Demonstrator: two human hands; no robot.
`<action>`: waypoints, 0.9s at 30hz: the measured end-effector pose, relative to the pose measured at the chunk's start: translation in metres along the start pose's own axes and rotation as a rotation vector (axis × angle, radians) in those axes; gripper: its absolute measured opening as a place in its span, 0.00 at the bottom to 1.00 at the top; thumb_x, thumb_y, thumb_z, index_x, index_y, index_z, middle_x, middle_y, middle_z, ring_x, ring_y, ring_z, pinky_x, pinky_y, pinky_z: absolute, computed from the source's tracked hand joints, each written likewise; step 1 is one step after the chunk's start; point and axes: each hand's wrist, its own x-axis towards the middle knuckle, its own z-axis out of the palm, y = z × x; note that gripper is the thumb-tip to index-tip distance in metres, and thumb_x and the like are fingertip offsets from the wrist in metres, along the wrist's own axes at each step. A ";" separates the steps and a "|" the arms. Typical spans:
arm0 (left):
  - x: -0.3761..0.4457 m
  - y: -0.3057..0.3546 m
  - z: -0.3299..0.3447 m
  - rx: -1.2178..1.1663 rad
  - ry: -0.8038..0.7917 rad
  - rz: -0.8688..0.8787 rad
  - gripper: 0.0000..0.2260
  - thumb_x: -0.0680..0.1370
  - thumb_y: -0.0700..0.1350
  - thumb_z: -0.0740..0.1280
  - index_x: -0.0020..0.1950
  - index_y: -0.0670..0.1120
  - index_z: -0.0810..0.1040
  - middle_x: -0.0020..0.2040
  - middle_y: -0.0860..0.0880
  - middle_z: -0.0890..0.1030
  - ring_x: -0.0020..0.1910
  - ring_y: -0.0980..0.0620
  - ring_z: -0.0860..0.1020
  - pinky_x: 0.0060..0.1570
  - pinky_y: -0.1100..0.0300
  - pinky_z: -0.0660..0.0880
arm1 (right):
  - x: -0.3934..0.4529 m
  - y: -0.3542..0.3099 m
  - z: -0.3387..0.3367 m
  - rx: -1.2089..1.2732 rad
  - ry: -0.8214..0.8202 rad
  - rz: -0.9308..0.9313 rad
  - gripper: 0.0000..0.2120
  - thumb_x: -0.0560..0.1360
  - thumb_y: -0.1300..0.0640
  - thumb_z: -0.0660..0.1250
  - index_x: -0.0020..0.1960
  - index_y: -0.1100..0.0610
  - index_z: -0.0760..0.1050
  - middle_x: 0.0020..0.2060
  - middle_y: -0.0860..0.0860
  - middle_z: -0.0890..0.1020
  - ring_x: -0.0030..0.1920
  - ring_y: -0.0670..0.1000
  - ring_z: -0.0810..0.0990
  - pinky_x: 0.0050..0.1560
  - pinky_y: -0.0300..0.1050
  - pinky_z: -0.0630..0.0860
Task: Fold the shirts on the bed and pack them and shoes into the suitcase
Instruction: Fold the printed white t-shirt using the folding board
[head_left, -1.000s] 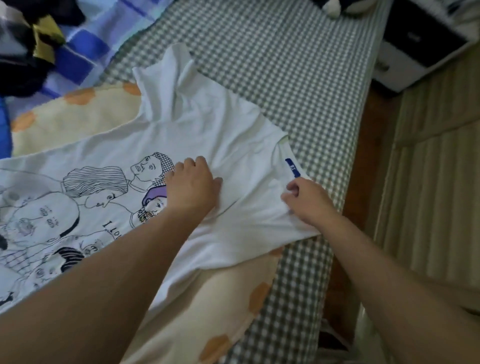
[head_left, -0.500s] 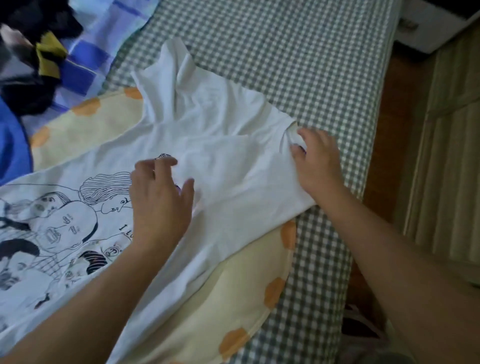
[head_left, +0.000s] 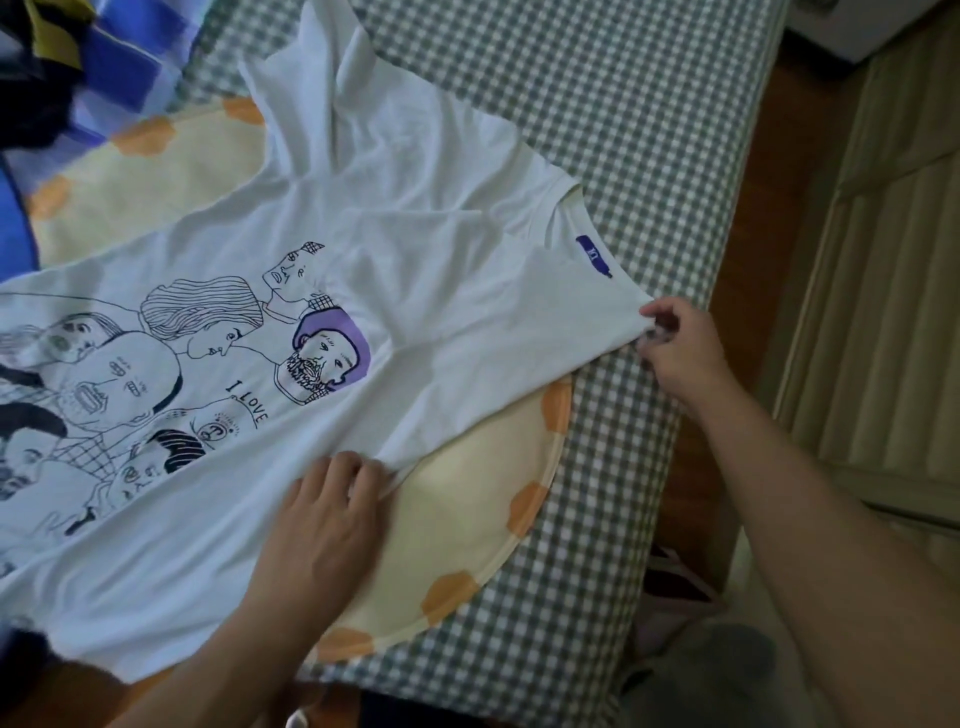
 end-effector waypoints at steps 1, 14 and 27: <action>0.002 -0.001 0.000 -0.005 -0.001 -0.006 0.11 0.75 0.45 0.64 0.56 0.44 0.77 0.52 0.43 0.75 0.50 0.38 0.74 0.47 0.44 0.75 | 0.005 -0.003 -0.001 0.002 0.008 -0.009 0.20 0.72 0.69 0.70 0.47 0.43 0.75 0.57 0.56 0.79 0.52 0.53 0.80 0.53 0.48 0.80; -0.014 0.009 -0.011 -0.036 -0.001 0.114 0.11 0.77 0.49 0.65 0.55 0.47 0.80 0.61 0.42 0.76 0.58 0.37 0.74 0.55 0.45 0.69 | 0.005 -0.025 -0.034 -0.381 0.257 -0.069 0.13 0.78 0.64 0.60 0.57 0.60 0.81 0.58 0.56 0.73 0.59 0.61 0.73 0.58 0.47 0.70; 0.019 -0.076 -0.022 0.101 0.065 -0.306 0.14 0.79 0.52 0.58 0.47 0.45 0.78 0.44 0.45 0.77 0.46 0.39 0.76 0.50 0.44 0.70 | -0.010 -0.149 0.105 -0.448 -0.112 -0.633 0.23 0.84 0.55 0.58 0.78 0.58 0.63 0.76 0.55 0.67 0.74 0.59 0.62 0.74 0.52 0.58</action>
